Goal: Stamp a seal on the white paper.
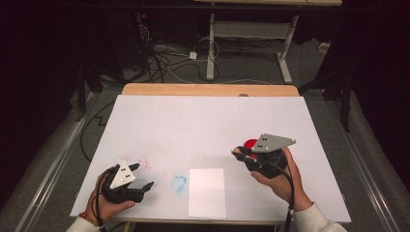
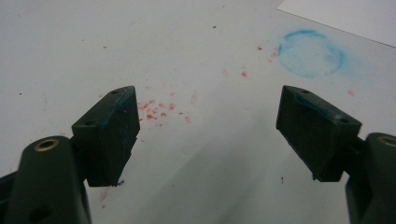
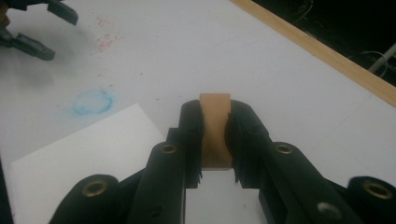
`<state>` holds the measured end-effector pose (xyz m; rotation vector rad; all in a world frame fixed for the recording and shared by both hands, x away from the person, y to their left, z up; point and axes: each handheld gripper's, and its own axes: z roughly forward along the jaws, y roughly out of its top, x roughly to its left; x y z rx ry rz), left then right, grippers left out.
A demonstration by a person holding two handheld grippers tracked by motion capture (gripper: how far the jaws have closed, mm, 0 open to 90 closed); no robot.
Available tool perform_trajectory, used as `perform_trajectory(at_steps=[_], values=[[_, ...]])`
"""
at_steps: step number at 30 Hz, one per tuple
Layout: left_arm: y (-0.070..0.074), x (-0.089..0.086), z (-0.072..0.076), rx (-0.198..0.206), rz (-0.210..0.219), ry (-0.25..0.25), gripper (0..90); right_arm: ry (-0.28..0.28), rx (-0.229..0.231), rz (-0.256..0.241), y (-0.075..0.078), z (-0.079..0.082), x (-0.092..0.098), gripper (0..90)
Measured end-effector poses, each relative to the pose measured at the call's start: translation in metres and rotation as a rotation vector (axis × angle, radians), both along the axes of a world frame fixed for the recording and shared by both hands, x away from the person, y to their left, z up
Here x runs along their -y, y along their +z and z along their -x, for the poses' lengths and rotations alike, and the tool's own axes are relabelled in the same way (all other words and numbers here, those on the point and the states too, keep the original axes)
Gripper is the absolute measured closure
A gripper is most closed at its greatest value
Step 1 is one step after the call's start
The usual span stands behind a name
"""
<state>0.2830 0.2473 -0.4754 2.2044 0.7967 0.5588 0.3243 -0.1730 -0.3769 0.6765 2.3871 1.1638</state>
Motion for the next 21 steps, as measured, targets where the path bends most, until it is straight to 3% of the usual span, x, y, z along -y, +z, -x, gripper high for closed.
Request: perform_trajectory(at_steps=[9, 21], values=[[0.000, 0.000, 0.000, 0.000, -0.001, -0.001, 20.8, 0.072, -0.025, 0.017, -0.009, 0.010, -0.019, 76.2], [0.000, 0.000, 0.000, -0.001, -0.005, -0.001, 20.8, 0.164, -0.065, 0.086, -0.032, 0.022, -0.050, 76.3]])
